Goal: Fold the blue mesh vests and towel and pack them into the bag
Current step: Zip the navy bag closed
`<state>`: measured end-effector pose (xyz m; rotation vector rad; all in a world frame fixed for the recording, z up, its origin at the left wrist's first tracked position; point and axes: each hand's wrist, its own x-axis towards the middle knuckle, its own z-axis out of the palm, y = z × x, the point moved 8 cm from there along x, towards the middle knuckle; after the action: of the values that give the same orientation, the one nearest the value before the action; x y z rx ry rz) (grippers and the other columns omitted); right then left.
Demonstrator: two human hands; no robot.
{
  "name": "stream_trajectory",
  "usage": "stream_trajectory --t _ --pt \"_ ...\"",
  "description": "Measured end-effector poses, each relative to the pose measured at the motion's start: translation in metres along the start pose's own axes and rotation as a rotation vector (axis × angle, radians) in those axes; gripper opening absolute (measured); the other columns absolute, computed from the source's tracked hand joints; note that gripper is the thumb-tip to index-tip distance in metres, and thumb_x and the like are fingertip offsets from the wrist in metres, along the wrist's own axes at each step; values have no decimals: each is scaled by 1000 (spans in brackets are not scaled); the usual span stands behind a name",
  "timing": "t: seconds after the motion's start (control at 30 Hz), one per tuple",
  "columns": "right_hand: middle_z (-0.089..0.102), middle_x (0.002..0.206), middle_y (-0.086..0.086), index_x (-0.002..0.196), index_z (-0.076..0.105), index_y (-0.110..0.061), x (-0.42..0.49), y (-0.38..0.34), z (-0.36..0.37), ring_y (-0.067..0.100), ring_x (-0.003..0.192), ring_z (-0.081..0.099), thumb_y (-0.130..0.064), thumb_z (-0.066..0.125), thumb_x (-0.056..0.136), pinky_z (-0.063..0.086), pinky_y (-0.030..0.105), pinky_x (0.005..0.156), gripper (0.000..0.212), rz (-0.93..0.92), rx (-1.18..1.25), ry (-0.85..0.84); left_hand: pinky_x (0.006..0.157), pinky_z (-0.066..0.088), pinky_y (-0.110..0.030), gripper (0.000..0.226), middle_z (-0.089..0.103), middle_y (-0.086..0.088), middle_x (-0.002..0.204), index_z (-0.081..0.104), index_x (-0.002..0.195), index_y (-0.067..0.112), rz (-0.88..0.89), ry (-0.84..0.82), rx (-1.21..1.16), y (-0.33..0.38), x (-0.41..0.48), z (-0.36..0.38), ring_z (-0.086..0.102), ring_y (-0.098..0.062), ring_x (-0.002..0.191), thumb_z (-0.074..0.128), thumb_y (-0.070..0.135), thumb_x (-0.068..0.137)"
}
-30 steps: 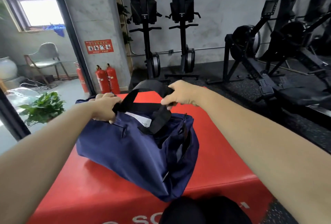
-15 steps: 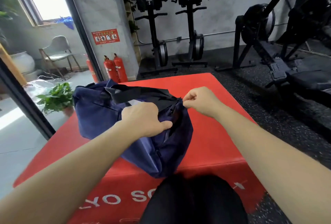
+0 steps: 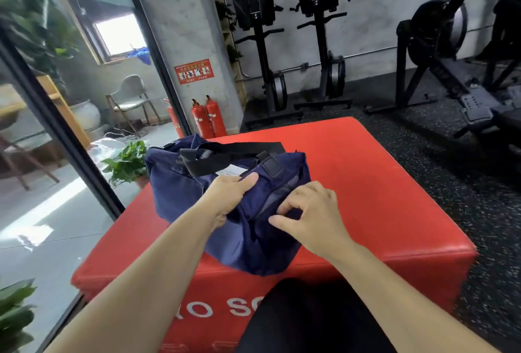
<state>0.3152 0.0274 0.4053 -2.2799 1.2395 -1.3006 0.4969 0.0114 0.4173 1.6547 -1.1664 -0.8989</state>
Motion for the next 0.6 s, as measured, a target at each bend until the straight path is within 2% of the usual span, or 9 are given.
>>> stream_trajectory --t 0.1,0.17,0.23,0.3,0.4,0.43,0.53,0.6 --pt "58 66 -15 61 66 -29 -7 -27 12 17 84 53 -69 56 62 26 35 80 42 -161 -235 88 96 52 -51 26 73 -15 102 70 86 11 -33 44 -31 -1 7 -1 68 -32 101 73 36 79" --pt "57 64 -13 59 64 -26 -7 -34 20 20 83 54 -69 56 63 30 38 80 43 -171 -331 111 96 52 -52 23 72 -16 105 67 89 10 -66 49 -66 -3 9 2 67 -33 104 72 32 84" --pt "57 64 -12 58 65 -24 -5 -38 27 22 83 54 -60 59 67 34 41 81 37 -153 -372 117 96 52 -50 15 70 -17 109 65 91 9 -84 52 -104 -3 9 4 66 -32 105 67 24 92" --pt "57 63 -10 58 65 -23 -2 -41 29 23 81 55 -46 60 71 35 41 81 27 -146 -367 143 93 54 -47 17 71 -16 106 67 92 7 -78 58 -90 -2 9 4 67 -30 99 67 24 92" --pt "59 65 -11 62 68 -25 -4 -39 31 21 84 56 -38 55 77 35 42 84 24 -164 -343 143 81 54 -45 31 69 -5 80 70 79 3 104 136 192 18 2 -5 59 -19 73 68 33 90" --pt "61 68 -12 64 69 -26 -5 -37 31 20 86 56 -39 54 80 34 43 86 25 -160 -331 141 78 53 -43 32 68 2 77 71 80 8 192 186 298 27 -5 -8 58 -15 71 69 39 87" --pt "62 75 -14 72 68 -28 -8 -32 23 17 90 56 -39 51 84 31 42 91 24 -121 -298 151 76 49 -33 36 64 16 91 63 95 31 314 352 529 41 -43 -13 58 -9 87 68 59 73" --pt "60 75 -14 76 67 -28 -9 -31 19 16 90 55 -38 48 85 30 43 94 24 -125 -304 169 72 43 -32 41 58 14 93 52 98 30 294 375 624 34 -61 -5 53 -13 90 66 61 75"
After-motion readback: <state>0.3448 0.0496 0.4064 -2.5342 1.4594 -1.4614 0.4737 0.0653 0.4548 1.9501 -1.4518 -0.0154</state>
